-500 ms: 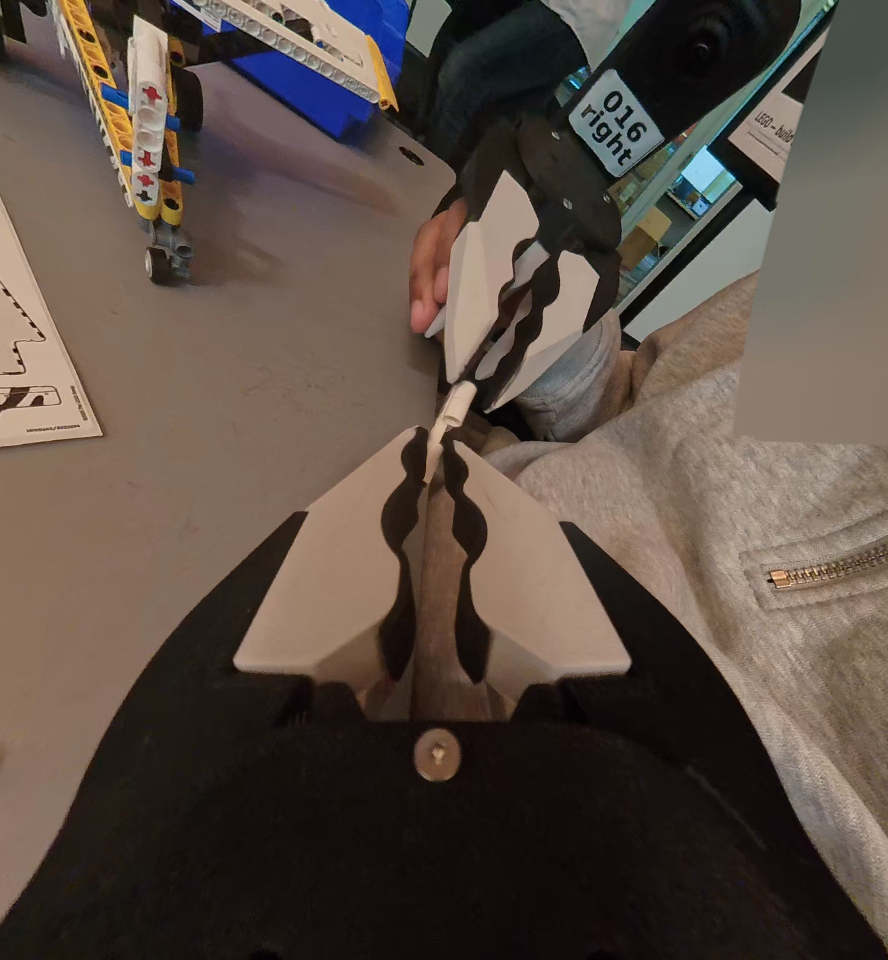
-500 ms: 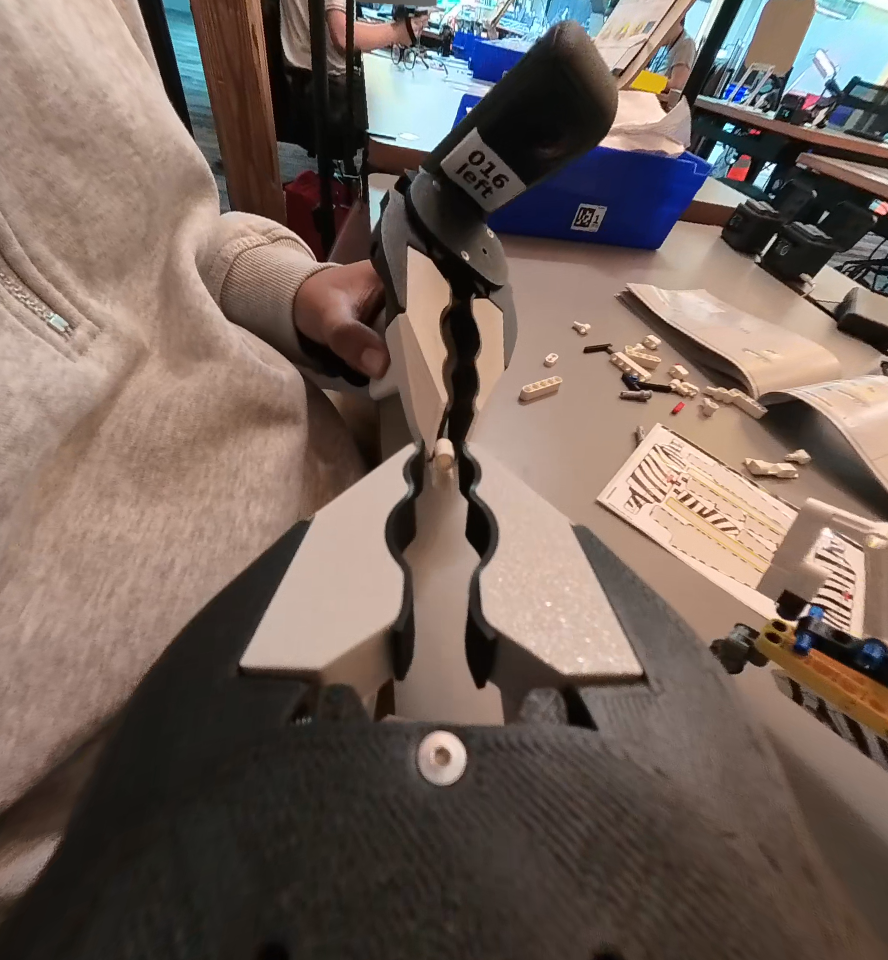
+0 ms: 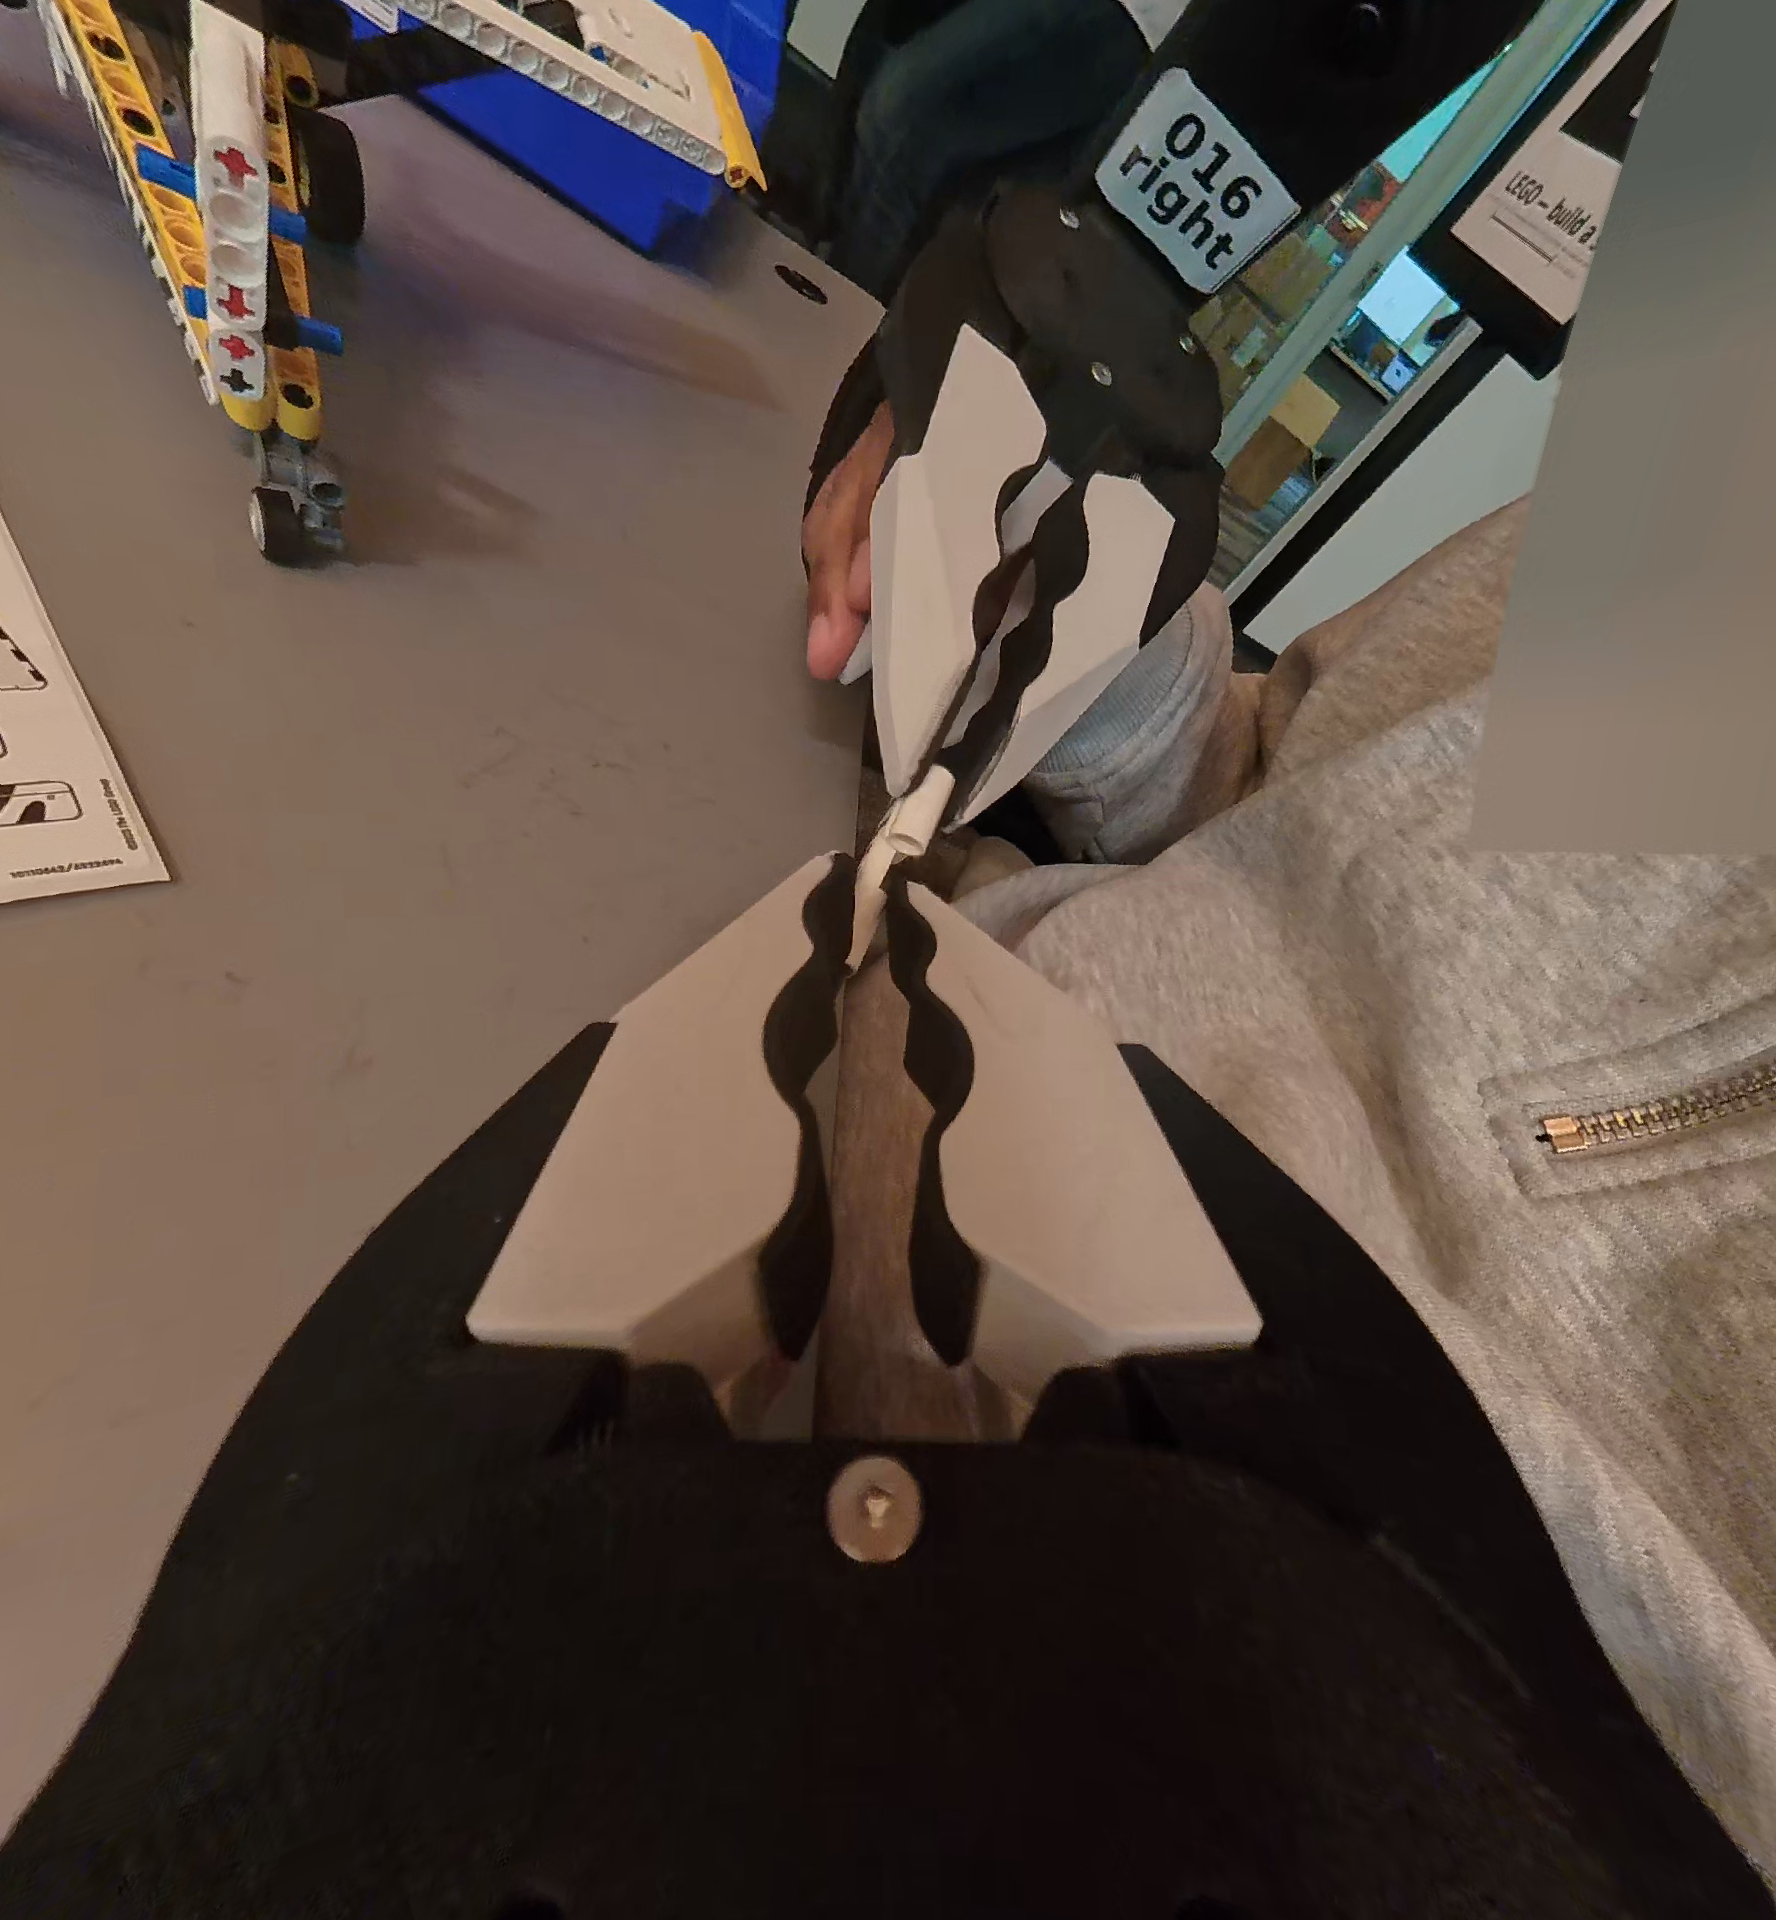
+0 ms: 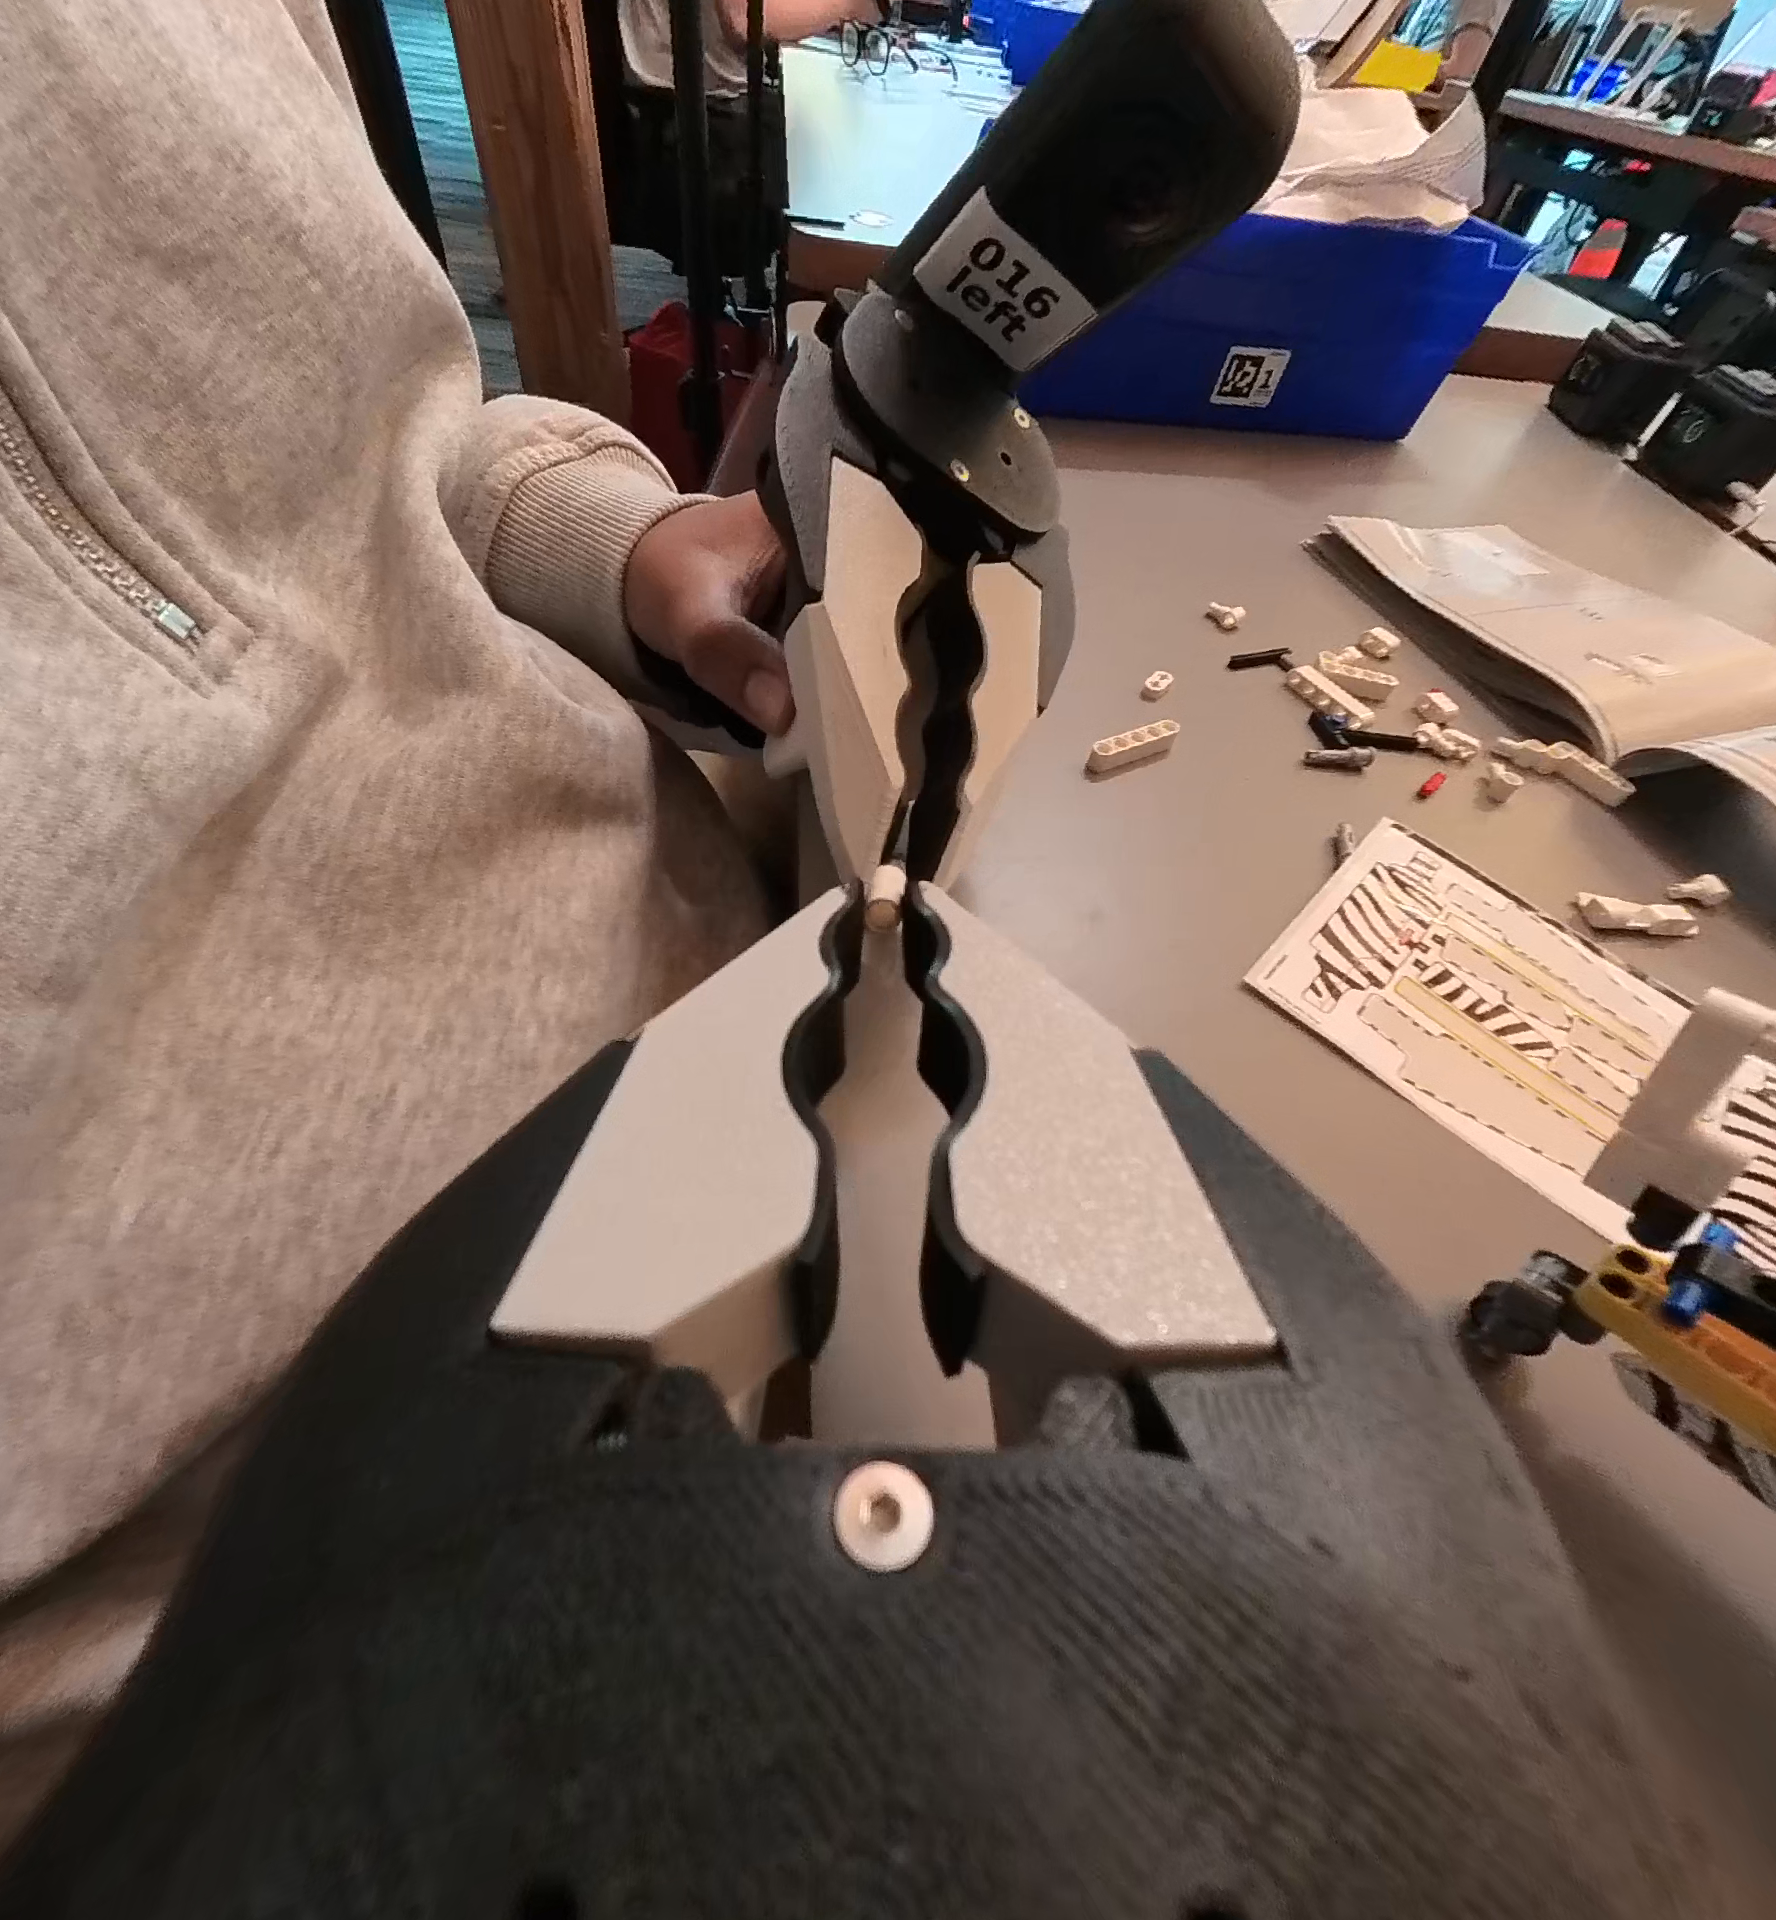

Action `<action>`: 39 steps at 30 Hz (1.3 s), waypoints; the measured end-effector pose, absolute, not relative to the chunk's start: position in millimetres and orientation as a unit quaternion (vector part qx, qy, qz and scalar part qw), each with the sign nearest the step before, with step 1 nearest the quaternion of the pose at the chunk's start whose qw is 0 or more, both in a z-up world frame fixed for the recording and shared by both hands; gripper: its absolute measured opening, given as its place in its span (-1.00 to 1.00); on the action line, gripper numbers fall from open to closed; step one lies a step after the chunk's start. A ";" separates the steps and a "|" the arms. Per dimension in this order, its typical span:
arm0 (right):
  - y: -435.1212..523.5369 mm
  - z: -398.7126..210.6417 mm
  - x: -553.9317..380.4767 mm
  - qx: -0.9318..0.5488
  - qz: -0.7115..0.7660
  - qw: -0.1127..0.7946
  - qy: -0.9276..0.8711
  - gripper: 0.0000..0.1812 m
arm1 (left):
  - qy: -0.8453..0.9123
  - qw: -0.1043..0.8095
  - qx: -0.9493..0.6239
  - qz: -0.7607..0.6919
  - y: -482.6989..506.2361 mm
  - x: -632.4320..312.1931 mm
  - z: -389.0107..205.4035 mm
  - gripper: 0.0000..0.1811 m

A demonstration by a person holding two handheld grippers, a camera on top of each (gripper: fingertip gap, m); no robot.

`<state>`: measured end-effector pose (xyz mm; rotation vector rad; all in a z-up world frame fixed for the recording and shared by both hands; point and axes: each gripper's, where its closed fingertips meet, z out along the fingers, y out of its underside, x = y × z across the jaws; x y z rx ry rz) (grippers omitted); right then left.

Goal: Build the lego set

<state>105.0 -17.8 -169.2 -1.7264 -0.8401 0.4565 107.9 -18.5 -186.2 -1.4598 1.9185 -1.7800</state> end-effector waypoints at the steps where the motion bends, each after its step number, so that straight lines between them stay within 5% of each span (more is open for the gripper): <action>1: -18.0 -169.4 104.8 -0.730 0.193 0.551 -0.356 -0.94 | 0.639 0.073 -0.486 -0.592 -18.6 107.9 -186.3 -0.94; 14: -18.1 -168.1 105.2 -0.728 0.196 0.554 -0.354 -0.93 | 0.635 0.075 -0.484 -0.597 -17.9 108.0 -184.3 -0.94; 20: -13.5 -159.7 114.4 -0.725 0.202 0.576 -0.319 -0.66 | 0.625 0.071 -0.487 -0.606 -15.6 108.6 -181.9 -0.94; 39: -11.1 -170.7 98.5 -0.723 0.152 0.565 -0.369 -0.91 | 0.628 0.060 -0.496 -0.596 -16.9 109.5 -187.2 -0.94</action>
